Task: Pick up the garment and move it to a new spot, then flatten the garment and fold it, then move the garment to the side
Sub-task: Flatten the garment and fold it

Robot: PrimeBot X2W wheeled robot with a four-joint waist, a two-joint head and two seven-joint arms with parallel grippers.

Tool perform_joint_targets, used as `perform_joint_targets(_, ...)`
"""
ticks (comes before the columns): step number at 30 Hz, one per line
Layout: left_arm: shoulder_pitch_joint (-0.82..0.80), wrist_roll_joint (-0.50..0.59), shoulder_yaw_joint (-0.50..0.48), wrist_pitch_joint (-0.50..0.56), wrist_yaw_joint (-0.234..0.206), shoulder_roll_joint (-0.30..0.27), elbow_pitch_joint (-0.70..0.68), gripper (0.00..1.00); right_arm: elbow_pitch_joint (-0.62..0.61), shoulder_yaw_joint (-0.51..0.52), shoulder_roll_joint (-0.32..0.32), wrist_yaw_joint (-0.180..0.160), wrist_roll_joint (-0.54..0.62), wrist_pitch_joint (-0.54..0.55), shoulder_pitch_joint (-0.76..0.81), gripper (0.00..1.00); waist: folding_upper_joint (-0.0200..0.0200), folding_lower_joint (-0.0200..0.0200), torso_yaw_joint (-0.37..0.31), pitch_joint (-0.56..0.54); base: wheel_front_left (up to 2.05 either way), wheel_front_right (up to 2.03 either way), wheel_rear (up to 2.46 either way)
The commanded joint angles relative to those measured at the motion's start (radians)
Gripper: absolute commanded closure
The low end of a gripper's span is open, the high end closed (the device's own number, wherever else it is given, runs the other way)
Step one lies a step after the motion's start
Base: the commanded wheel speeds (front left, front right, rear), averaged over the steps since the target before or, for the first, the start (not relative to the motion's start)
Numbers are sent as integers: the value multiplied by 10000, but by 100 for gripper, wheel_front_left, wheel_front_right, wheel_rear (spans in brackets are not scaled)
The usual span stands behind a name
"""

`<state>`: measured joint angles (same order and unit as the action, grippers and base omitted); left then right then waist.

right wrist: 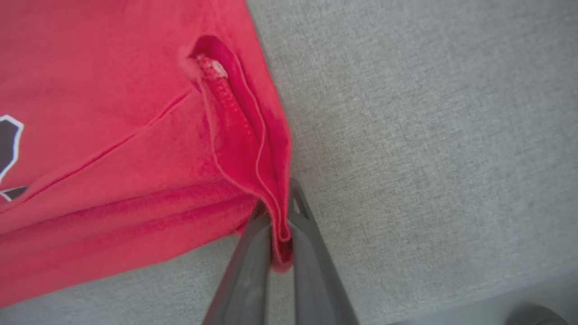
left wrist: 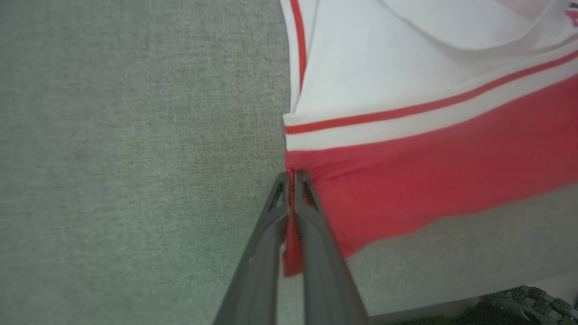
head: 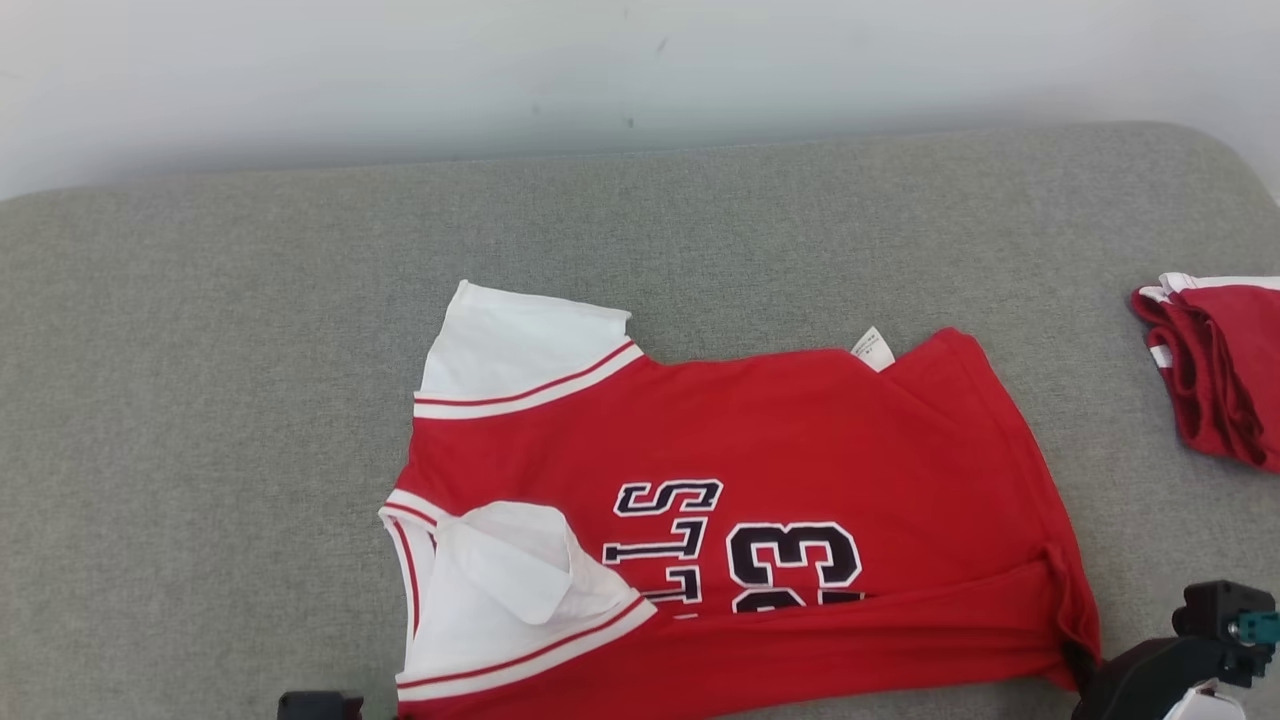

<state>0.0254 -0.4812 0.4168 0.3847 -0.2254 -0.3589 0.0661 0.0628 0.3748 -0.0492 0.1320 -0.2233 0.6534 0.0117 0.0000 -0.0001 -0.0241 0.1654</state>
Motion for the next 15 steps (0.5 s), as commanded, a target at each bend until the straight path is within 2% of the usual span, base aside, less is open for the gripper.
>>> perform_joint_targets(1,313,-76,2,125,-143,-88,3,100,69,65,-13,-30,-136,-102,225,100,0,1,-17,-22,0,0,0)
perform_joint_targets(3,453,-82,-35,179,-266,-100,-114,100,189,-99,-7,-30,-265,-130,375,100,0,1,-44,-14,0,0,0)
perform_joint_targets(4,453,19,-46,128,-348,-143,-168,94,215,-189,-4,-30,-344,-216,388,76,0,1,-48,-4,0,0,0)
perform_joint_targets(5,433,109,-85,-42,-405,-151,-258,37,249,-186,-6,-30,-397,-299,376,0,0,1,-43,7,0,0,0)
perform_joint_targets(6,447,202,-92,-150,-484,-154,-277,0,287,-228,-1,-30,-267,-345,335,0,0,1,-36,10,0,0,0)
perform_joint_targets(11,361,112,-379,-315,-656,-238,-461,0,-318,-136,-9,-30,7,-283,173,0,0,1,-13,-32,0,0,0)
perform_joint_targets(15,-2,98,-889,-664,-738,-480,-1052,0,-1570,164,2,-28,558,-86,-250,0,0,1,-32,-45,0,0,0)
